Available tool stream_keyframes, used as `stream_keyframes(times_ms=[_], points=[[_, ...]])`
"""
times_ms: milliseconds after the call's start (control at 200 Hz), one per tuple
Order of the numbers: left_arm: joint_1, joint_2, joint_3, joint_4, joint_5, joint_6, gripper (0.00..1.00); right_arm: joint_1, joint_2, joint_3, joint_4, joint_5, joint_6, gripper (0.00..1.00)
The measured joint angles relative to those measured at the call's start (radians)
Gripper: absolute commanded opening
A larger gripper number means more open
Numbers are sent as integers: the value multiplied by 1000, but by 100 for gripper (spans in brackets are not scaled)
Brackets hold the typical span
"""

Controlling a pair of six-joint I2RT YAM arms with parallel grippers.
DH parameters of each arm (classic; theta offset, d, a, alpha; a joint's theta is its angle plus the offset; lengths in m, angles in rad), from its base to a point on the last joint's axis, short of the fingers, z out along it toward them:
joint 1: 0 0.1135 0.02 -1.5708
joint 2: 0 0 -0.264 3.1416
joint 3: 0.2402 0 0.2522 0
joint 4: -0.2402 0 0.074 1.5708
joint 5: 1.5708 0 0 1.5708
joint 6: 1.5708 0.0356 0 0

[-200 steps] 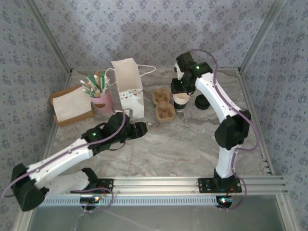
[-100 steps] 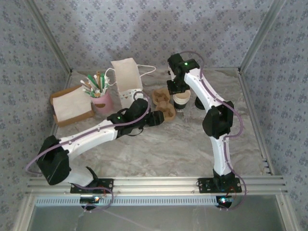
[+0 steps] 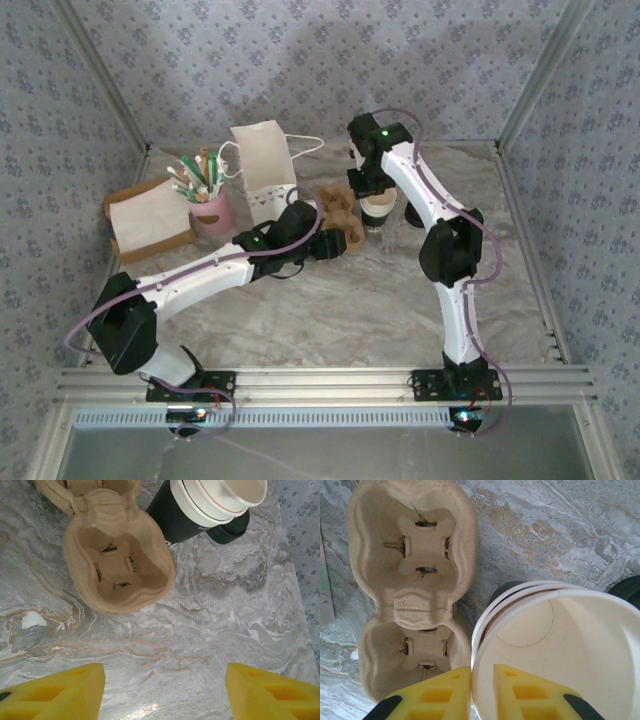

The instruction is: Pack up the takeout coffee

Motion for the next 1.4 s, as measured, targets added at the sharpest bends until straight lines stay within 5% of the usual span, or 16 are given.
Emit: stream_keyframes(times_ms=[715,1404], points=[[0,0,0,-2,0,0,64,20,15,60,-57,87,-8,4],[0,-3,0,-3,0,0,63,58,12,144,-132,207,-44,1]])
